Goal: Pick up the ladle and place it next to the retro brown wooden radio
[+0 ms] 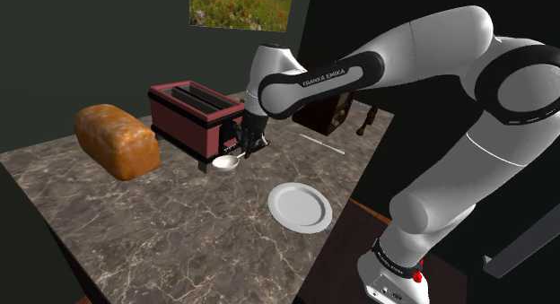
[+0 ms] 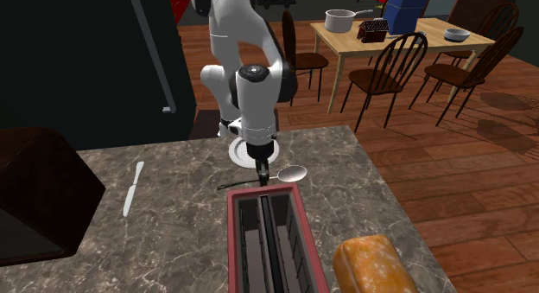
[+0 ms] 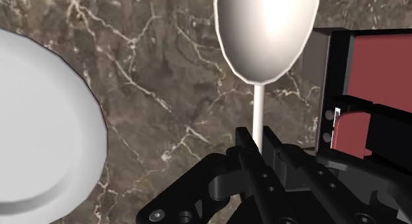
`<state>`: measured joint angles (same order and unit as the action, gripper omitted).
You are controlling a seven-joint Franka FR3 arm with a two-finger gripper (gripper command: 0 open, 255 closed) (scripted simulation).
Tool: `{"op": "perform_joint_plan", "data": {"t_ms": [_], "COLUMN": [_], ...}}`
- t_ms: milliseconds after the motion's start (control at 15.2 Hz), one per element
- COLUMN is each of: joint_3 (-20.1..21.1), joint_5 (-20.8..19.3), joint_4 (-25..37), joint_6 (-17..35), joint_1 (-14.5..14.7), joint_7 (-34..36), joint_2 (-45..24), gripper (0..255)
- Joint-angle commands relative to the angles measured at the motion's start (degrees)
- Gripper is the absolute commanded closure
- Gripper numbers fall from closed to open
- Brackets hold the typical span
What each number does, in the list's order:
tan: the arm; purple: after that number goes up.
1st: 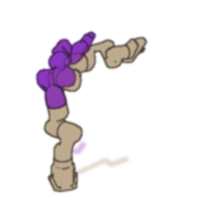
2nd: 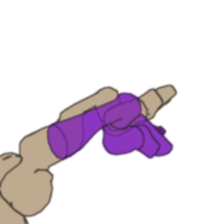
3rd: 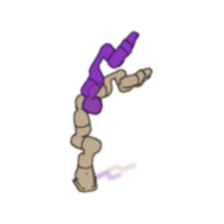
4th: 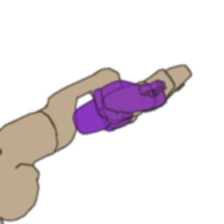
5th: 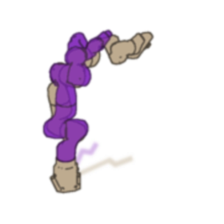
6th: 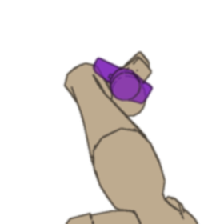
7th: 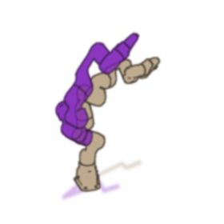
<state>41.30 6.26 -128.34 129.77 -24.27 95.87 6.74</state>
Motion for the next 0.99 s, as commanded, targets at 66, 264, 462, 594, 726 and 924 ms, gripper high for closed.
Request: {"op": "perform_joint_plan", "data": {"t_ms": [66, 264, 462, 594, 726, 924], "joint_3": [-0.4, -0.8, -1.2, -1.5, -1.7, -2.1], "joint_5": [1.0, 1.6, 2.1, 2.4, 2.6, 2.8], "joint_4": [1.2, 2.7, 4.3, 5.4, 6.6, 8.4], "joint_6": [-2.4, -4.8, -7.2, -8.7, -10.3, -12.7], "joint_1": [0.1, 0.2, 0.2, 0.2, 0.2, 0.2], "joint_7": [-0.7, -1.2, -1.5, -1.8, -1.9, -2.1], "joint_2": [1.4, 2.5, 3.5, 4.0, 4.5, 5.1], "gripper": [255, 255, 255, 255, 255, 255]}}
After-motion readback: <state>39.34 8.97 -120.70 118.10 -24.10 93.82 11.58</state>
